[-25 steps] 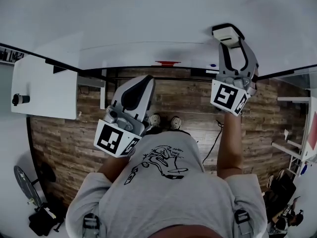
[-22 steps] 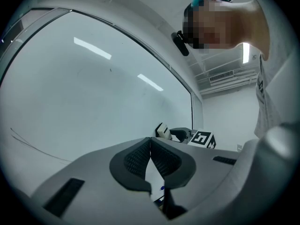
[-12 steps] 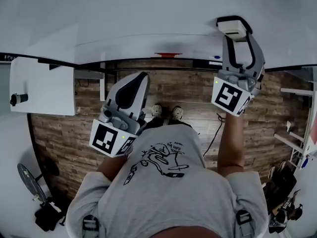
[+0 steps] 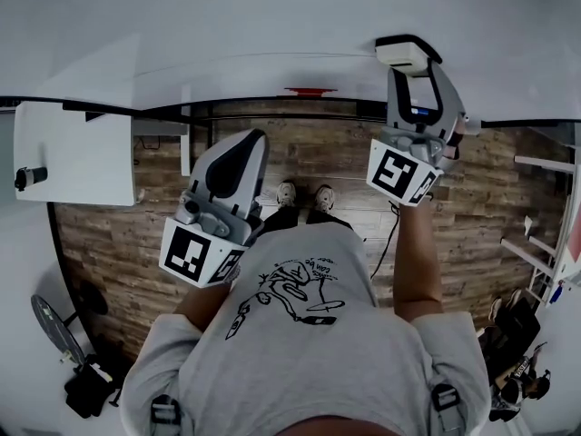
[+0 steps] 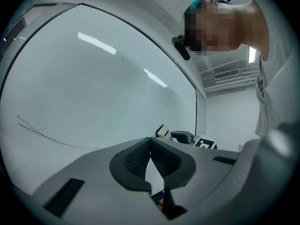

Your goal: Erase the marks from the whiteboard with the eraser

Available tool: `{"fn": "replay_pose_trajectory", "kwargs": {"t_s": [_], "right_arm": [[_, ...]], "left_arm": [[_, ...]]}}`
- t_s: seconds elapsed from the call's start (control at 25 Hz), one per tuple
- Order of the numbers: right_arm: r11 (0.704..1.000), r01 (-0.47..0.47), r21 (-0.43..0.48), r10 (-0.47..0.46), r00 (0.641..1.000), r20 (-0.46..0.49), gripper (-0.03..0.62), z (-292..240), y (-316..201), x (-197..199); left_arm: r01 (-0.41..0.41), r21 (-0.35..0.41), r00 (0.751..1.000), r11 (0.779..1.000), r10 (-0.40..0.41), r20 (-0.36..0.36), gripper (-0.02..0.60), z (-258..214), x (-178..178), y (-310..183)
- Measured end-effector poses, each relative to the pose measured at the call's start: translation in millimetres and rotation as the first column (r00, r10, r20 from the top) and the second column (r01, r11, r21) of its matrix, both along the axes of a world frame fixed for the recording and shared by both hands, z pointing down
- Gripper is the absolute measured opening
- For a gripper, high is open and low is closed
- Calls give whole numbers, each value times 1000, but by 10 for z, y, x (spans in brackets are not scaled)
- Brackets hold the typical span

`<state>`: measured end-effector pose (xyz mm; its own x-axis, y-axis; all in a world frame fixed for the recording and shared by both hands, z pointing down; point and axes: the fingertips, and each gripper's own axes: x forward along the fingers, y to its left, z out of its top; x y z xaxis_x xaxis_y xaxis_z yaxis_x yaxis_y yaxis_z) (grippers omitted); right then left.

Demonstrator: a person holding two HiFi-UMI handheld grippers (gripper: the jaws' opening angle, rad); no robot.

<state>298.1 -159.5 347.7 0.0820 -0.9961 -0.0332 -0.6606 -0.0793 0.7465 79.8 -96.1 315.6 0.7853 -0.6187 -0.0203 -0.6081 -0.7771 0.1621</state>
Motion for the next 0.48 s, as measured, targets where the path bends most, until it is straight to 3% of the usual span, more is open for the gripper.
{"fn": "replay_pose_trajectory", "kwargs": {"t_s": [0.48], "right_arm": [[998, 26, -59, -25, 1000, 15, 224, 357, -155, -342]], "left_arm": [[15, -20, 1000, 1000, -15, 11, 21, 114, -109, 63]]}}
